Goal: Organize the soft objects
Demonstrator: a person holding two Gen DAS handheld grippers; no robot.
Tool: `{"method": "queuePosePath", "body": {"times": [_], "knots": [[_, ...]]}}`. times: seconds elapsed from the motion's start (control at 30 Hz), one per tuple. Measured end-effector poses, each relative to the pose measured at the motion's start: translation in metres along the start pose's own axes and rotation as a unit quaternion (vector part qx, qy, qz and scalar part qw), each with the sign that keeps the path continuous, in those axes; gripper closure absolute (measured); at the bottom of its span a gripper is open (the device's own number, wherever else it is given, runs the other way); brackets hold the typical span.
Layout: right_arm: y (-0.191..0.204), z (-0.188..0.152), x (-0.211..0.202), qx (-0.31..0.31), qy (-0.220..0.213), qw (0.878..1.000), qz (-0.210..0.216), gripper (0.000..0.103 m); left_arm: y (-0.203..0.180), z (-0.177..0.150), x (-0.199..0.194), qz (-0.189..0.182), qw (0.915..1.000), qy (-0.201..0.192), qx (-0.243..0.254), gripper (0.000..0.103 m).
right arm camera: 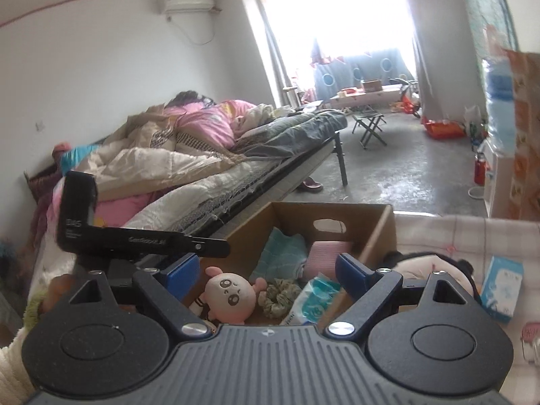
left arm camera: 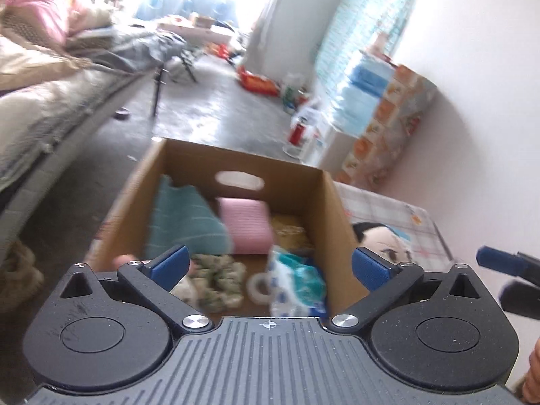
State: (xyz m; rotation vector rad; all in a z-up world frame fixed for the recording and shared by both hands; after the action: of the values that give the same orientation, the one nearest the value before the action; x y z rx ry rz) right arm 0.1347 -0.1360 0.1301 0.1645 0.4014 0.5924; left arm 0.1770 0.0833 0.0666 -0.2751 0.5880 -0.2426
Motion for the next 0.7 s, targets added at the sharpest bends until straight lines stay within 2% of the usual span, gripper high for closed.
{"method": "queuePosePath", "body": {"times": [0.1,0.27,0.43,0.57,0.63,0.7], "knots": [[0.014,-0.001,0.022,-0.020,0.020,1.000,0.008,0.017,0.014,-0.004,-0.015,0.028,0.9993,-0.023,-0.001,0.000],[0.032,-0.007,0.069,-0.048,0.083,0.995,0.009,0.032,0.031,-0.005,-0.036,0.072,0.9950,-0.068,0.010,0.000],[0.044,-0.017,0.130,-0.055,0.182,0.982,0.019,0.039,0.047,-0.001,-0.054,0.090,0.9909,-0.099,0.013,0.000],[0.049,-0.039,0.184,-0.097,0.283,0.954,0.016,0.044,0.065,0.000,-0.062,0.099,0.9892,-0.108,-0.003,0.000],[0.054,-0.056,0.206,-0.143,0.328,0.934,0.014,0.046,0.074,-0.002,-0.063,0.105,0.9886,-0.108,-0.008,0.000],[0.058,-0.075,0.224,-0.205,0.367,0.907,0.012,0.052,0.083,-0.005,-0.064,0.111,0.9880,-0.106,-0.015,0.000]]}}
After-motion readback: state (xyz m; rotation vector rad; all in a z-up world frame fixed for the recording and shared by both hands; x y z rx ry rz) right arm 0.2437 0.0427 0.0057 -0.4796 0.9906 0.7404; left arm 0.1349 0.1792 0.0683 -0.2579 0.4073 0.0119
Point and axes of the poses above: each gripper's, at about its wrist camera, not at the fingertips, and x roughly the way its jaws point, y to its left, z to its top, the point moved 6 cm from there along x, roughly the way its jaws point, and after that the axes turned 6 degrees about -y, right-handed, at the moved point
